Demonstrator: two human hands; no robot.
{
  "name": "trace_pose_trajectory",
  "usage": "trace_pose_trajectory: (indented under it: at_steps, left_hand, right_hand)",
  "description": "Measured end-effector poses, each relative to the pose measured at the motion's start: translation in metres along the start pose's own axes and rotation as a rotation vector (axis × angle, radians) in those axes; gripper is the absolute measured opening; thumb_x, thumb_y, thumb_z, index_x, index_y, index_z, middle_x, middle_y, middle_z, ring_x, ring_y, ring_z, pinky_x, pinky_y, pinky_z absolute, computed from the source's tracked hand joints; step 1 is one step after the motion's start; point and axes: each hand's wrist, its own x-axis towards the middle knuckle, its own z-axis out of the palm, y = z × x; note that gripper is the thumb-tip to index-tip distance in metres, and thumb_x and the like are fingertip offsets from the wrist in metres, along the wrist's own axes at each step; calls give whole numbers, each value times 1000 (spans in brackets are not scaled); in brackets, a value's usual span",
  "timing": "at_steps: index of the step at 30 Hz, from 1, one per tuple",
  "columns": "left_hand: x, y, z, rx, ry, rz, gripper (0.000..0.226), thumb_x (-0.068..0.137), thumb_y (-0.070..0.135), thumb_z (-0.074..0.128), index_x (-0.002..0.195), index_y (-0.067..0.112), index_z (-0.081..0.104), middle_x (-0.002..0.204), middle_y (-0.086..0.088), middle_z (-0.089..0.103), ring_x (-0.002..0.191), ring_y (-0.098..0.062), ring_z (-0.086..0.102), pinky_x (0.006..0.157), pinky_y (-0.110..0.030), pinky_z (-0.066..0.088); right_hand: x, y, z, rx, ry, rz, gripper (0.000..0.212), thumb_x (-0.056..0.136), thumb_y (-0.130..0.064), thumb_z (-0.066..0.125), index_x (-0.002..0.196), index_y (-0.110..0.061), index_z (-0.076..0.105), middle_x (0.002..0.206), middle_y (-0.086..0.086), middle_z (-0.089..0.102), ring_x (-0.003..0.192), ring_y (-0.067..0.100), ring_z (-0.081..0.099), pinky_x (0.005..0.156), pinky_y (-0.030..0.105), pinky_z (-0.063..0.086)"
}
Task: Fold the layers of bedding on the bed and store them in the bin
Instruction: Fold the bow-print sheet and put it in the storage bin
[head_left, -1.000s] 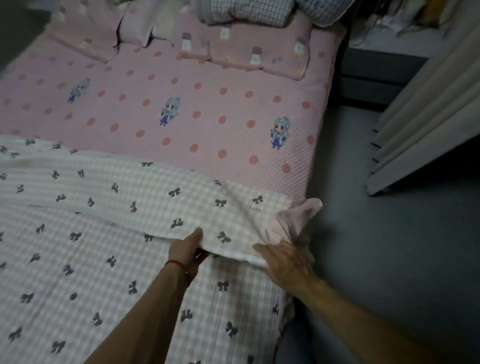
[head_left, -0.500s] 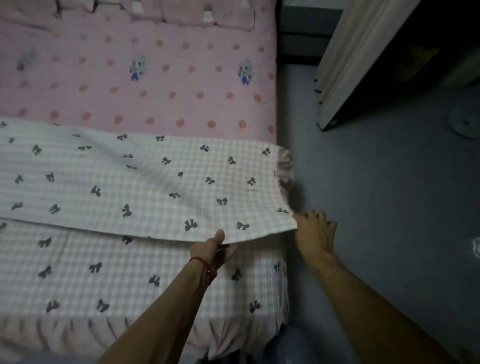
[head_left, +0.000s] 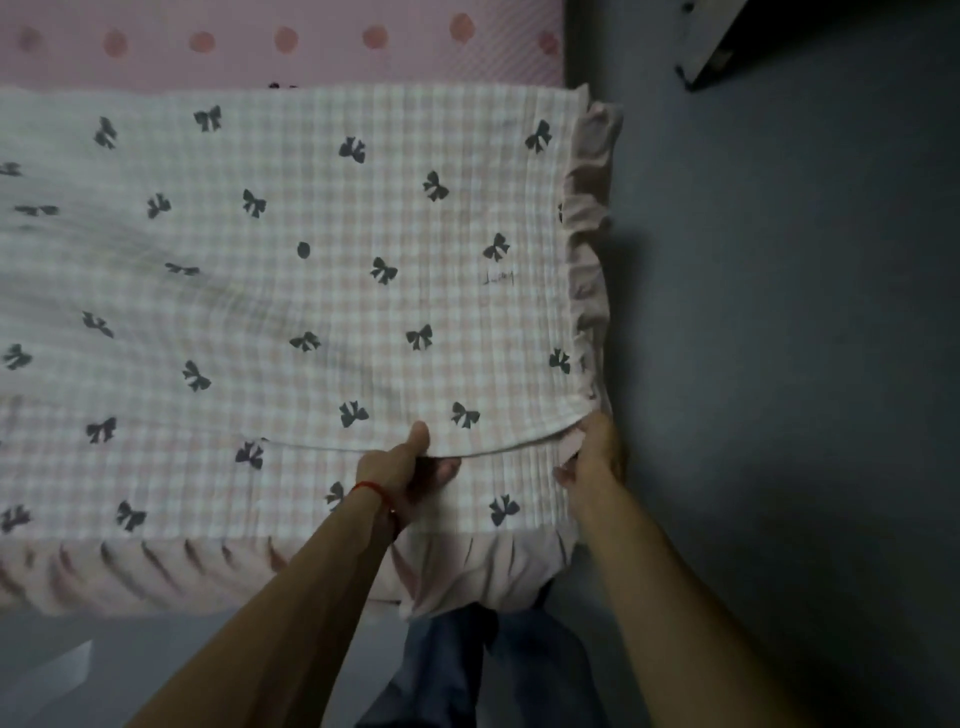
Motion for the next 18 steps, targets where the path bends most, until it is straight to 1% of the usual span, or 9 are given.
trace_pose_trajectory:
  at_steps: [2,3,4,6,8,11,13,15,18]
  left_hand:
    - [1,3,-9,57,-33,18,52,88,35,75,111,-11,67,100,-27,74,85,-31,75,85,-41,61]
    - [1,3,-12,70,-49,23,52,88,35,75,111,-10,67,101,-26,74,89,-31,75,89,-41,60]
    - [-2,4,-14,72,-51,32,49,89,34,74,111,-10,68,101,-25,74,92,-31,75,88,-40,59]
    - [-7,4,-12,79,-45,65,46,90,32,73,109,-10,67,100,-24,75,94,-31,75,86,-38,58]
    - [-19,0,-5,72,-53,111,47,89,31,74,110,-10,67,100,-24,75,94,-32,75,88,-39,58]
    - [-45,-8,5,45,-14,186,35,89,23,75,108,-5,68,97,-17,77,92,-31,76,86,-40,61]
    - [-64,-17,8,29,6,214,26,90,18,73,107,-2,68,96,-12,78,88,-29,76,78,-36,63]
    - [-73,-31,6,27,18,231,28,90,18,74,110,0,67,102,-12,77,87,-26,77,71,-33,63]
    - [-76,-62,3,114,91,253,25,92,21,72,106,1,67,91,-9,74,71,-19,74,55,-19,57]
  right_hand:
    - [8,-3,1,143,23,15,38,93,-46,53,115,-16,63,117,4,67,89,21,64,69,36,57]
    - [11,-2,2,166,36,-10,41,90,-48,59,116,-17,65,112,6,70,93,25,67,71,39,61]
    - [11,0,5,142,15,-61,41,86,-43,68,119,-19,66,110,7,71,95,26,69,75,45,64]
    - [13,5,6,47,-30,-193,55,73,-22,80,126,-21,67,116,7,72,101,29,71,84,52,62]
    - [16,5,-4,-10,32,-310,54,68,-4,79,120,-16,71,110,7,76,97,30,74,86,53,61]
    - [5,-3,-27,-47,25,-438,43,74,4,77,112,-13,73,100,1,78,89,21,76,79,39,64]
    - [-6,-2,-45,-57,5,-505,39,77,7,76,111,-12,73,99,-2,77,85,13,76,71,28,62]
    - [-13,6,-60,-28,-1,-546,34,80,10,74,107,-12,72,95,-5,75,78,3,73,66,19,58]
    - [-6,29,-77,12,19,-510,36,82,10,74,110,-11,71,94,-6,73,80,9,72,61,15,55]
